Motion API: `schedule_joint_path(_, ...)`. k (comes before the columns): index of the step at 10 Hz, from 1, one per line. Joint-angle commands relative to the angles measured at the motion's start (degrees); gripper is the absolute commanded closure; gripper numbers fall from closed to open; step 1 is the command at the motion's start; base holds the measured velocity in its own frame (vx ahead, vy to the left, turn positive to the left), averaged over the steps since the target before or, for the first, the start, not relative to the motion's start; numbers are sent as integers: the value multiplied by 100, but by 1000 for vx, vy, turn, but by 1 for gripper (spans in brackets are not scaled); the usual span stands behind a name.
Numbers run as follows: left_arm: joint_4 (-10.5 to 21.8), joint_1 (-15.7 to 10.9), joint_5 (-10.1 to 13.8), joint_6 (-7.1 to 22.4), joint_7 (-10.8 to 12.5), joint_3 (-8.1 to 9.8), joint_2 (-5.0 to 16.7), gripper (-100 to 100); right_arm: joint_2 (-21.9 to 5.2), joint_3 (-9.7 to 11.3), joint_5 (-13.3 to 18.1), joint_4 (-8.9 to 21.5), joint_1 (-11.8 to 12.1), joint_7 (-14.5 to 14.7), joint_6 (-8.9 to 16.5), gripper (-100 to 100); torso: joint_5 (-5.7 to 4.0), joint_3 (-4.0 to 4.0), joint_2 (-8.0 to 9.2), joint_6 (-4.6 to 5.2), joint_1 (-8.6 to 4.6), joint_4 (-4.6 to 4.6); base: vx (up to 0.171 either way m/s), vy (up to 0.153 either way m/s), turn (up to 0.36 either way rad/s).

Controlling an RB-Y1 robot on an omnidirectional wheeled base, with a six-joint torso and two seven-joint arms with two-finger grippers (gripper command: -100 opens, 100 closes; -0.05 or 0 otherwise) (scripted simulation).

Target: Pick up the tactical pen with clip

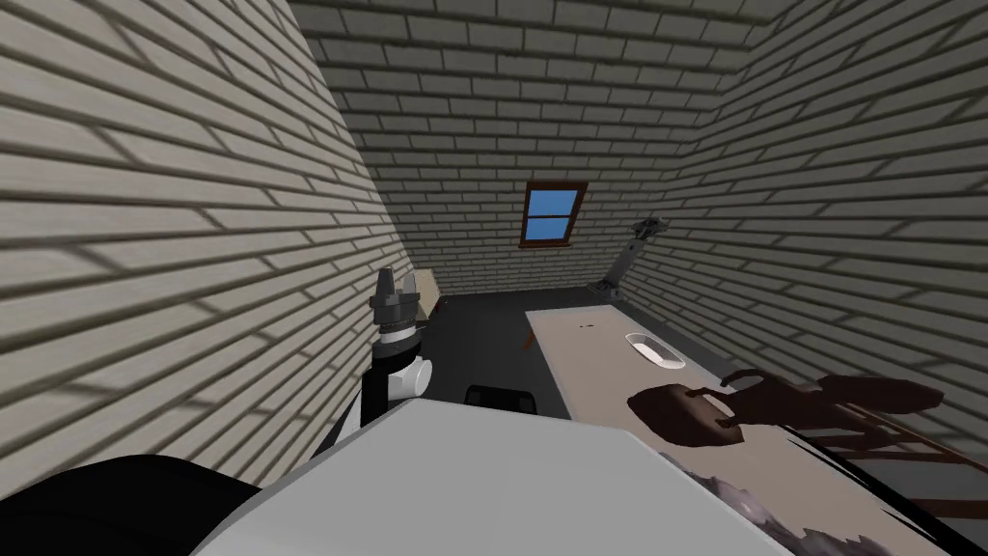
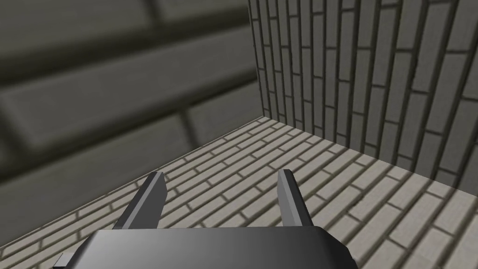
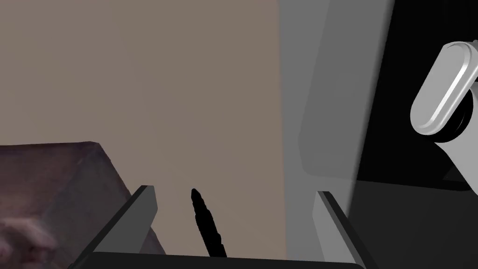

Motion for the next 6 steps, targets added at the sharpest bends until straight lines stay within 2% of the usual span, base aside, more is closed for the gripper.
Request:
schedule_joint_path(1,0,0,0,0,0,0,0,0,-3,157,6,186,-152,79,27,-100,0,0,0,0,0,0,65,-38,454)
schedule_joint_path(2,0,0,0,0,0,0,0,0,2,222,8,255,-221,105,31,-100,0,-3,-6,0,-2,-1,60,-43,278)
schedule_joint_path(3,0,1,0,0,0,1,0,0,-3,165,6,178,-161,85,35,-100,-1,-3,-5,5,-1,-2,24,-22,40)
schedule_joint_path(4,0,1,0,0,0,1,0,0,-4,172,6,180,-169,94,43,0,1,3,7,11,9,-1,5,-5,-5)
schedule_joint_path(5,0,1,0,0,0,1,0,0,156,162,43,300,-293,17,119,-100,3,8,15,11,17,2,-46,-21,136)
schedule_joint_path(6,0,0,0,0,0,0,0,0,263,156,67,380,-376,-35,170,-100,2,17,31,8,13,5,-95,-41,195)
